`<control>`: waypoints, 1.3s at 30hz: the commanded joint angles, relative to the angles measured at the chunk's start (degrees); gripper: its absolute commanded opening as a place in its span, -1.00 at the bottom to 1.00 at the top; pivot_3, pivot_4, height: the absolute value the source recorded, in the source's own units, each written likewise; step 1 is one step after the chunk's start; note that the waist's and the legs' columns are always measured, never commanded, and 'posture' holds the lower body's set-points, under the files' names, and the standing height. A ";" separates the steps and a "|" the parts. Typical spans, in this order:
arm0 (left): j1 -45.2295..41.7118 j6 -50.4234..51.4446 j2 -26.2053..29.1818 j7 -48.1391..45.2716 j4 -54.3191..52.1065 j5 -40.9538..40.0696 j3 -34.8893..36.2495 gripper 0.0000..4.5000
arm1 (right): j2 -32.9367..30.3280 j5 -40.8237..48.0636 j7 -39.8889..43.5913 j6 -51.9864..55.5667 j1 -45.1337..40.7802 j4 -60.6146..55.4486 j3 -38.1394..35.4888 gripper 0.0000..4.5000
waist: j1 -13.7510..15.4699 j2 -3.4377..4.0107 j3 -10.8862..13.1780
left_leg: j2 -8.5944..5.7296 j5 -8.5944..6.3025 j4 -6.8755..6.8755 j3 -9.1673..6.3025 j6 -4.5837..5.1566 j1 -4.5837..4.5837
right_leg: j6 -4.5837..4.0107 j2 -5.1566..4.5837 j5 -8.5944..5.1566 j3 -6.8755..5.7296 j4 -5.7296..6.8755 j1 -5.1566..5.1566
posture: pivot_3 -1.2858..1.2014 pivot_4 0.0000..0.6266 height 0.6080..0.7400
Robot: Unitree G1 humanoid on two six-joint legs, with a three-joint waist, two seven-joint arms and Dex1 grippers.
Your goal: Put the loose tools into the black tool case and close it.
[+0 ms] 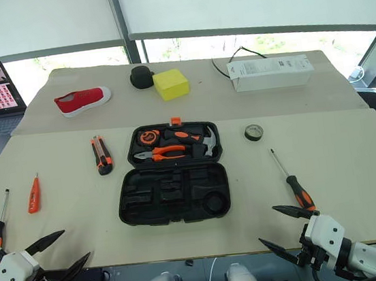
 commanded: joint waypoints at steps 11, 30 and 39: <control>4.51 17.84 -19.02 25.85 -3.62 -17.90 18.81 1.00 | 8.59 15.55 -1.13 3.04 -15.68 -12.00 5.08 0.99 | -0.80 -0.14 0.01 | -0.01 -0.07 0.12 -0.36 0.02 0.06 | 0.11 -0.01 -0.02 0.03 0.12 0.10 | 0.03 -0.52 1.00; -16.04 57.59 8.62 39.92 4.39 -24.94 19.01 1.00 | 6.47 17.15 8.58 4.12 -17.13 -6.00 6.40 0.99 | 0.21 -0.48 -0.05 | 0.08 -0.10 0.45 -0.45 -0.01 0.54 | -0.02 -0.07 -0.06 -0.35 0.23 0.66 | 0.03 -0.52 1.00; -26.57 67.49 13.67 37.28 13.20 -19.16 10.29 0.37 | 6.89 15.72 7.86 4.58 -16.97 -6.84 7.28 1.00 | -0.02 -0.16 0.13 | 0.08 -0.19 0.37 -0.44 -0.17 0.57 | -0.05 -0.08 -0.02 -0.29 0.30 0.63 | 0.03 -0.52 1.00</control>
